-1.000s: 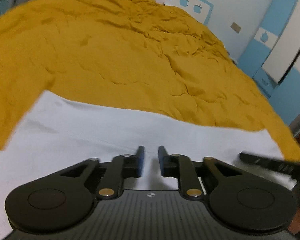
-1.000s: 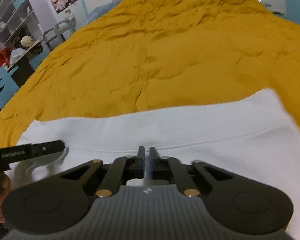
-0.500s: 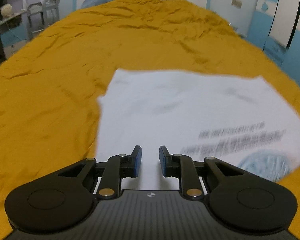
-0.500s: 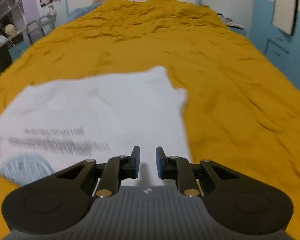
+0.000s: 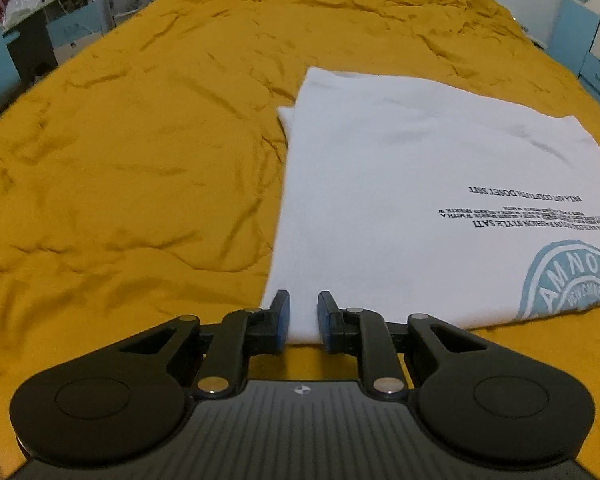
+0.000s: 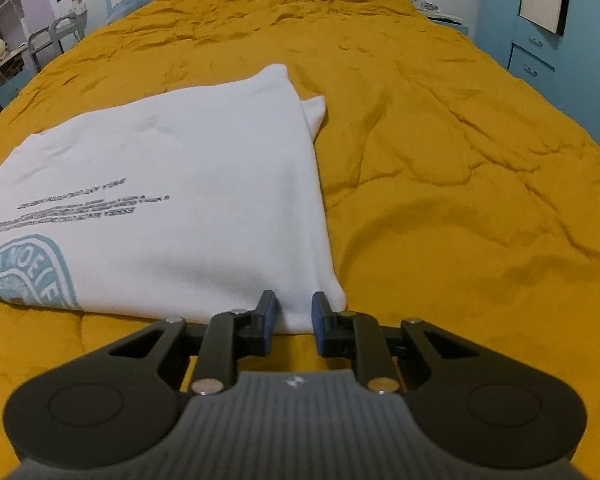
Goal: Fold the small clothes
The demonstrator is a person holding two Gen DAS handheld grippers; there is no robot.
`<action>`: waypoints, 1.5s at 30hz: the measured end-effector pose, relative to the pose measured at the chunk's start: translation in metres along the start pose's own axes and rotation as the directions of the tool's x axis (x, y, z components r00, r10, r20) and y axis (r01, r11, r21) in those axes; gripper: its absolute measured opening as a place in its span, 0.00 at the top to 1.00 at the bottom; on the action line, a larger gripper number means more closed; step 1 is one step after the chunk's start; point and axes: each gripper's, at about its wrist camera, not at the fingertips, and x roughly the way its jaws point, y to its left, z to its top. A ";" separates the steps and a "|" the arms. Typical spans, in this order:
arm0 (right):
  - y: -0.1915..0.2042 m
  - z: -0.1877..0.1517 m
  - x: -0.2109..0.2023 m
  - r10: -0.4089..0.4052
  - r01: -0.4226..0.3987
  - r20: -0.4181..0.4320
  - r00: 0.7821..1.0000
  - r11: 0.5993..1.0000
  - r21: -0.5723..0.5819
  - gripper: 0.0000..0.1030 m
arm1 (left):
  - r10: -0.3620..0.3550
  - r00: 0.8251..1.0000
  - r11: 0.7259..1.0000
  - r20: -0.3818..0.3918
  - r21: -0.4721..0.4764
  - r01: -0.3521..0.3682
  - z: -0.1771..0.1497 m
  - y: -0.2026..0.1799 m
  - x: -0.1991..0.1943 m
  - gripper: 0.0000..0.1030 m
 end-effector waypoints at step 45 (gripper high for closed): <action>-0.065 0.147 0.161 0.326 -0.369 0.174 0.929 0.838 0.401 0.96 | -0.325 0.938 0.945 0.120 0.078 0.318 0.118 -0.153 0.128 0.77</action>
